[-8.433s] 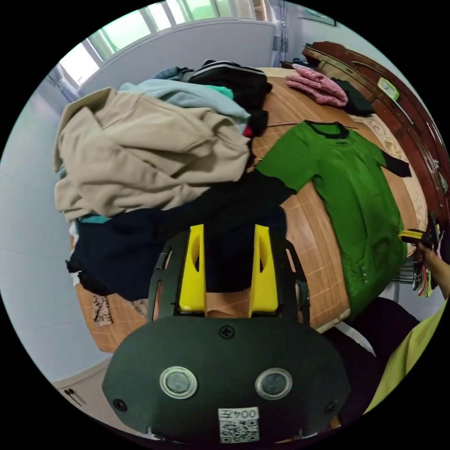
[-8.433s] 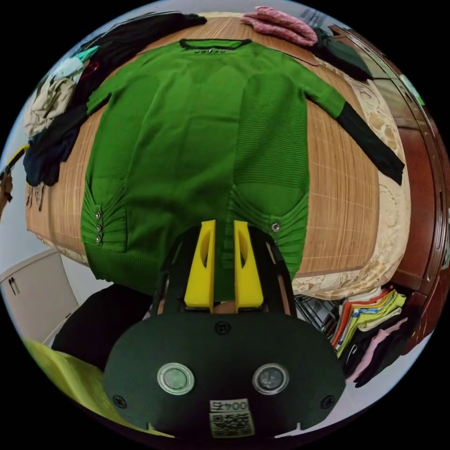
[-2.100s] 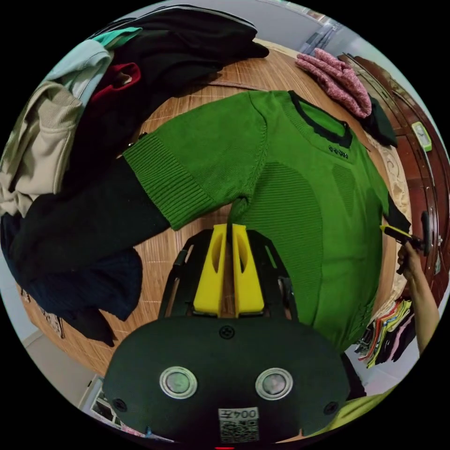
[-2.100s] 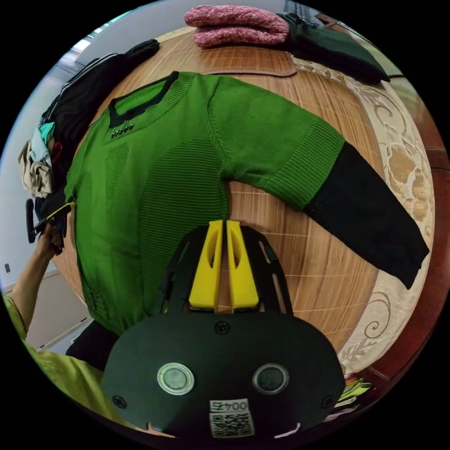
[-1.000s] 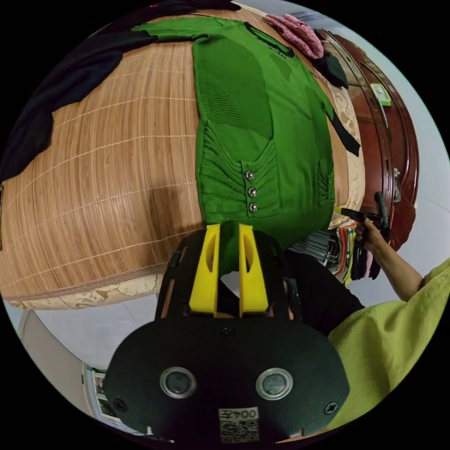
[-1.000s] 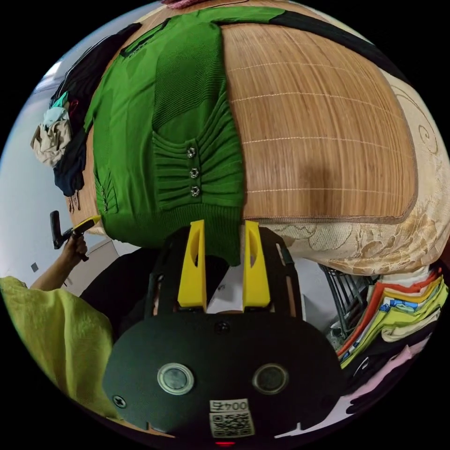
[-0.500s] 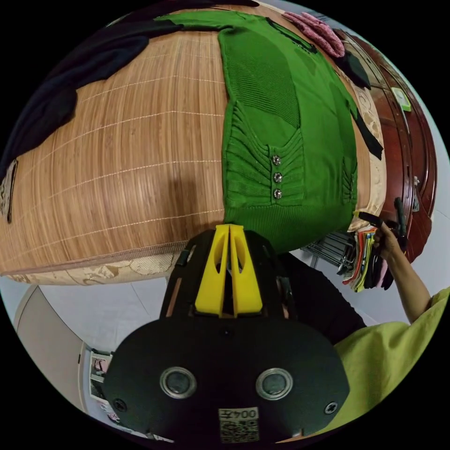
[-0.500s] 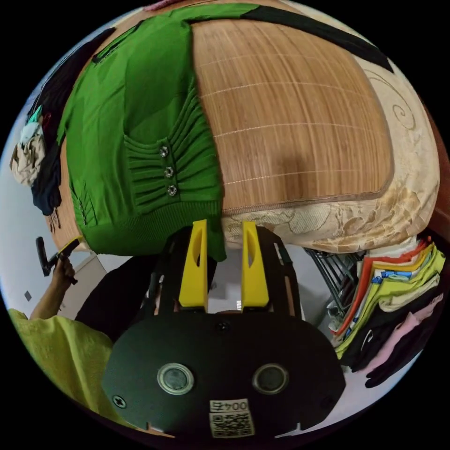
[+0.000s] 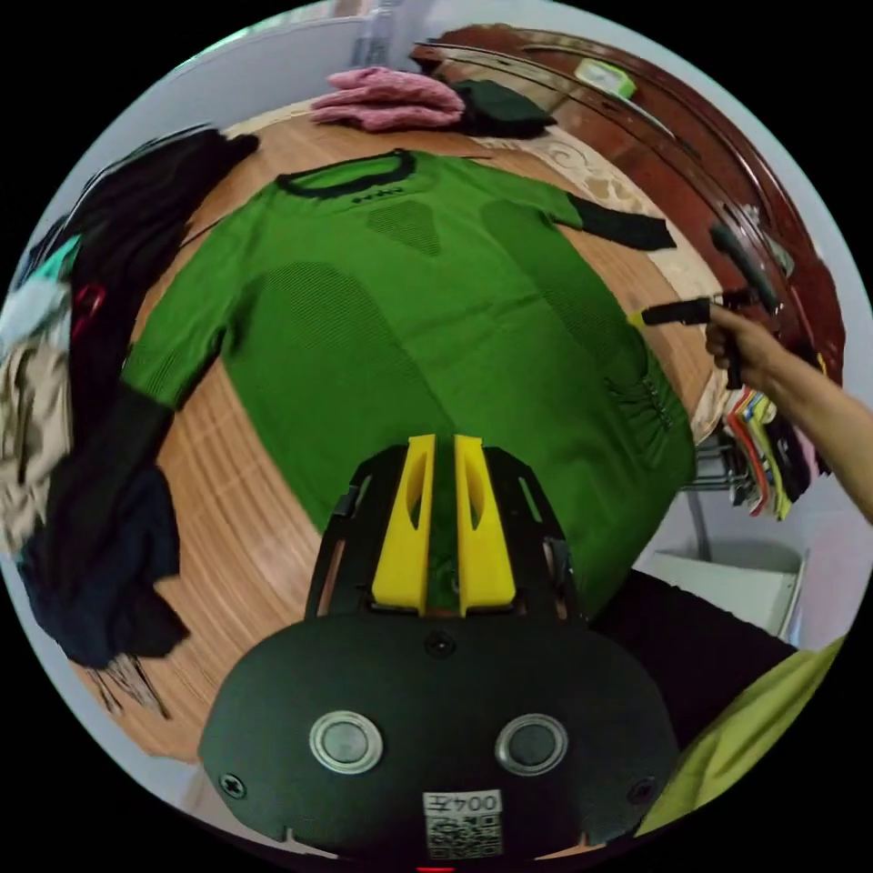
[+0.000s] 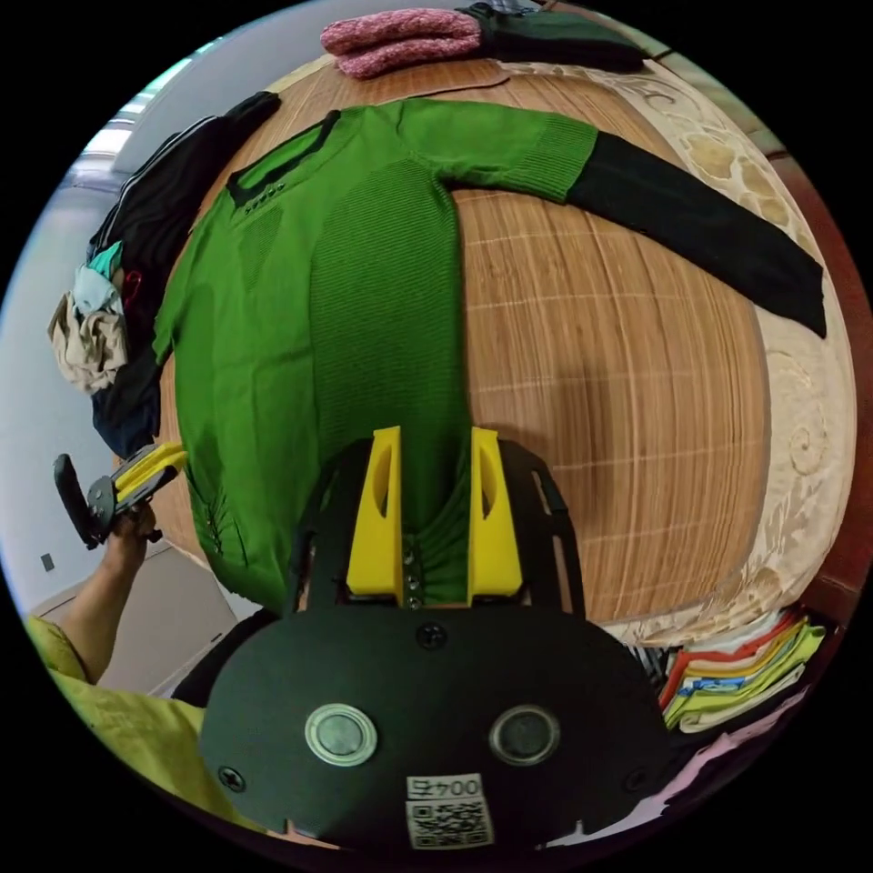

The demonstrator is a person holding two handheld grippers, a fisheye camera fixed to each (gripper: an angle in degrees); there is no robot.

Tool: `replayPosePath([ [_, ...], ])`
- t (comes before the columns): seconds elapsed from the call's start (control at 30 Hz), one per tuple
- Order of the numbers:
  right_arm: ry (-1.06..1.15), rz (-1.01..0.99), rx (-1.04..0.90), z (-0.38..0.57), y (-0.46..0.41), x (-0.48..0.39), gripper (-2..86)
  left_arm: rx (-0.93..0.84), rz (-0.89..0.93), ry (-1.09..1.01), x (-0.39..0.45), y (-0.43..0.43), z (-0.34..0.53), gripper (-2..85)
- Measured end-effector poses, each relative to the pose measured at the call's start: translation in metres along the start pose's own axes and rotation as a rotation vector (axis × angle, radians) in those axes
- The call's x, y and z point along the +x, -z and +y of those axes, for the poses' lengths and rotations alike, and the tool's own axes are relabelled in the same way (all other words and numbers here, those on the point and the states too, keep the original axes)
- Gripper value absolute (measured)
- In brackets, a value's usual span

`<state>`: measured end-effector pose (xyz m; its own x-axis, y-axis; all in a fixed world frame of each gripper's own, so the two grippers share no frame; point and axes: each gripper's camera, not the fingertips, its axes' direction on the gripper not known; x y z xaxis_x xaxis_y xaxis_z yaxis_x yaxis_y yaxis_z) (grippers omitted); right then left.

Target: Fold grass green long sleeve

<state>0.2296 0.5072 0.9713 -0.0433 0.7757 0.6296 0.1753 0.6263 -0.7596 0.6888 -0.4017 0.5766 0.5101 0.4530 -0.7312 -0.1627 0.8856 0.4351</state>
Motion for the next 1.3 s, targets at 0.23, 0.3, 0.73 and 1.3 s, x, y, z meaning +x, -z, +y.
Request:
replayPosePath([
  [0.23, 0.139, 0.192, -0.092, -0.007, -0.007, -0.018, 0.9, -0.123, -0.099, -0.107, 0.032, -0.020, -0.009, 4.4],
  [0.3, 0.127, 0.163, -0.080, -0.004, -0.003, -0.012, 0.7, -0.118, -0.129, -0.134, 0.042, -0.017, -0.008, 4.6],
  [0.73, 0.054, -0.027, -0.028, 0.040, 0.041, 0.019, 6.4, -0.090, -0.153, -0.133, 0.080, 0.007, -0.015, 4.8],
  [1.3, 0.061, 0.133, -0.038, 0.071, 0.107, 0.008, 5.7, -0.094, -0.161, -0.149, 0.107, 0.033, -0.032, 5.6],
])
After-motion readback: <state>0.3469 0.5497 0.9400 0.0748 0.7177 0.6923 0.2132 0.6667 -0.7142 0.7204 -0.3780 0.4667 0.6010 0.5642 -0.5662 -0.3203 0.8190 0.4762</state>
